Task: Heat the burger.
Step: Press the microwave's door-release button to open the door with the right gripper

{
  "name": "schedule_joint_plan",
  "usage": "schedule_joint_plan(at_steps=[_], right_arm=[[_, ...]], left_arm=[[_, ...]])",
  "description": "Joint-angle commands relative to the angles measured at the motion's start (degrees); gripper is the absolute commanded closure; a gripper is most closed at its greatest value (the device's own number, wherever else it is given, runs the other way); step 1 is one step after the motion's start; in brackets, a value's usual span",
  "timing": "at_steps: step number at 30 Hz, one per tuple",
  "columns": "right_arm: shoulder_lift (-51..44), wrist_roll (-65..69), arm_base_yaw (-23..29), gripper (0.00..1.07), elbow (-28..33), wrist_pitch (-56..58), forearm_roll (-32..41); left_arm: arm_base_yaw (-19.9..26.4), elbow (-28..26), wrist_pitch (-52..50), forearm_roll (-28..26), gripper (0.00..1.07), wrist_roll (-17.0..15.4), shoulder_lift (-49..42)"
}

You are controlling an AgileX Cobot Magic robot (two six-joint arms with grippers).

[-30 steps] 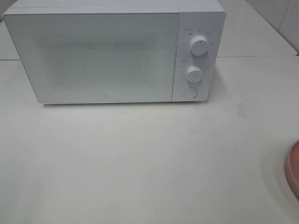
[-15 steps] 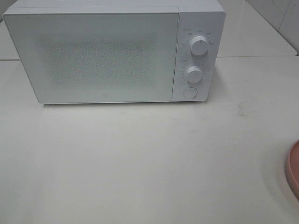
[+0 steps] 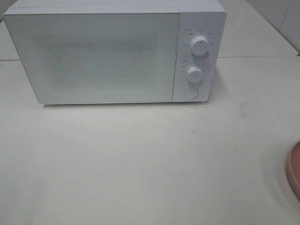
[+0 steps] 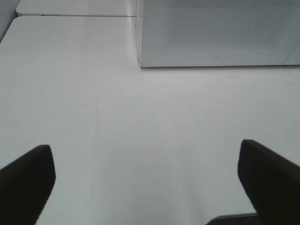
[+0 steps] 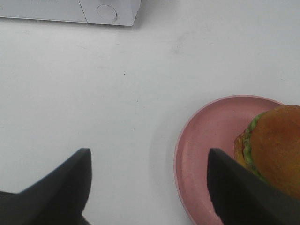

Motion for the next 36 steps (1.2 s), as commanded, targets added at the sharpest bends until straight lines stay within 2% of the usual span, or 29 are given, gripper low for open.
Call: schedule_joint_plan(at_steps=[1,3,14,16,19,26,36], right_arm=[[2.2,-0.3,-0.3,0.39,-0.4,-3.3,0.4],[7.0,-0.3,-0.3,0.39,-0.4,-7.7,0.3],[17.4,-1.4,-0.3,0.39,-0.2,-17.5,0.3],[21.5,-1.4,-0.3,0.39,-0.2,-22.5,0.3],[22.3,-1.4,-0.3,0.39,-0.2,-23.8,0.3],[31.1,-1.7,-0.3,0.39,-0.2,-36.2,0.0],[40.6,-1.6,-0.3,0.39,-0.2,-46.4,0.0]], left_arm=[[0.0,0.2,-0.6,-0.4,0.09,-0.2,-1.3],[0.0,0.2,-0.6,-0.4,0.09,-0.2,-1.3],[0.0,0.2,-0.6,-0.4,0.09,-0.2,-1.3],[0.0,0.2,-0.6,-0.4,0.09,-0.2,-1.3],[0.0,0.2,-0.6,-0.4,0.09,-0.2,-1.3],[0.0,0.2,-0.6,-0.4,0.09,-0.2,-1.3],[0.0,0.2,-0.6,-0.4,0.09,-0.2,-1.3]])
